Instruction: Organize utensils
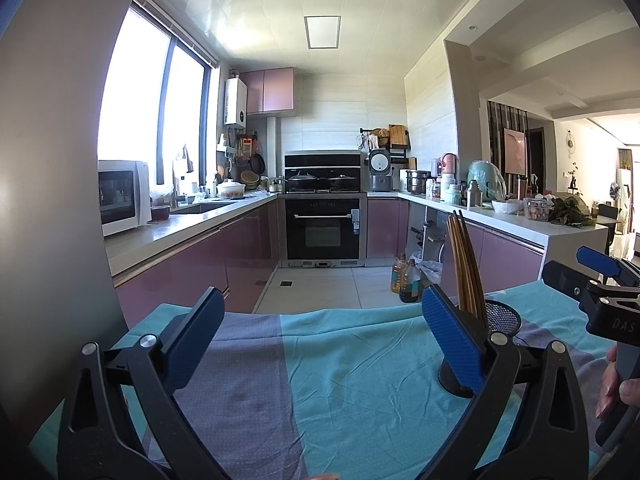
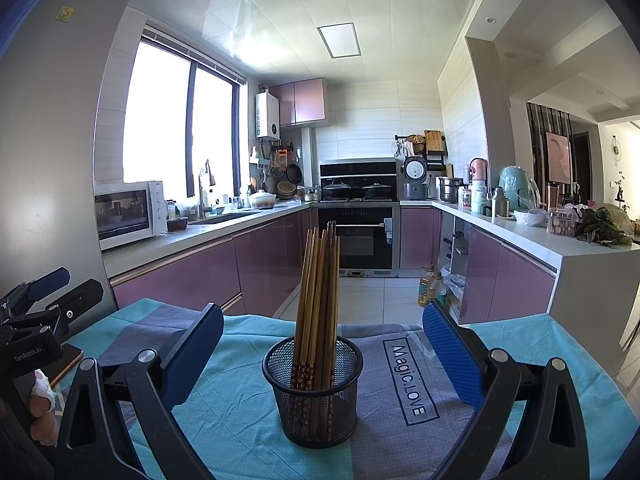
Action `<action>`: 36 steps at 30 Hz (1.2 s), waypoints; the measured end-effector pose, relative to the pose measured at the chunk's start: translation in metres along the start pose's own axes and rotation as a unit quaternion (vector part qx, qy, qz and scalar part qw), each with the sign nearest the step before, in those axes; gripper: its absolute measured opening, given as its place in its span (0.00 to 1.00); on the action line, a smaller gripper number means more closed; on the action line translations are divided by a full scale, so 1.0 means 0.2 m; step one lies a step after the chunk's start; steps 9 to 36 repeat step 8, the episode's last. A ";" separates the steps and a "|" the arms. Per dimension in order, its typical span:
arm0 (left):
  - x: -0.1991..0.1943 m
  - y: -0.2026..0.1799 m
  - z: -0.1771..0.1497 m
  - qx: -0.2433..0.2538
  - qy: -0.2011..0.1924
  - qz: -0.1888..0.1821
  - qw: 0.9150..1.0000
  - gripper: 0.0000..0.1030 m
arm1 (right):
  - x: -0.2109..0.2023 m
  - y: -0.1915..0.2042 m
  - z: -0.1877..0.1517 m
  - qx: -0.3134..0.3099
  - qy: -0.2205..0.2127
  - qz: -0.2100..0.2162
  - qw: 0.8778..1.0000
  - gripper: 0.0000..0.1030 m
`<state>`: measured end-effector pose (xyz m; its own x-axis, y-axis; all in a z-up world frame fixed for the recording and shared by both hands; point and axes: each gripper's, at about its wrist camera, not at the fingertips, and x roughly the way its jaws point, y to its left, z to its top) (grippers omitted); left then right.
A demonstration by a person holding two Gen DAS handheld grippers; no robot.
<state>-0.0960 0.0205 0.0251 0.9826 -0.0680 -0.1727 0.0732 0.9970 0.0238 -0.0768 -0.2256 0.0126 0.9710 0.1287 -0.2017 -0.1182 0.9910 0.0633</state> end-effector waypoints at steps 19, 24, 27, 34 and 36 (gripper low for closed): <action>0.11 0.05 -0.05 -0.009 0.060 0.002 0.998 0.94 | 0.09 -0.16 -0.07 0.007 0.062 -0.025 0.998 0.94; 0.11 0.05 -0.05 -0.009 0.060 0.002 0.998 0.94 | 0.09 -0.16 -0.07 0.007 0.062 -0.025 0.998 0.94; 0.11 0.05 -0.05 -0.009 0.060 0.002 0.998 0.94 | 0.09 -0.16 -0.07 0.007 0.062 -0.025 0.998 0.94; 0.11 0.05 -0.05 -0.009 0.060 0.002 0.998 0.94 | 0.09 -0.16 -0.07 0.007 0.062 -0.025 0.998 0.94; 0.11 0.05 -0.05 -0.009 0.060 0.002 0.998 0.94 | 0.09 -0.16 -0.07 0.007 0.062 -0.025 0.998 0.94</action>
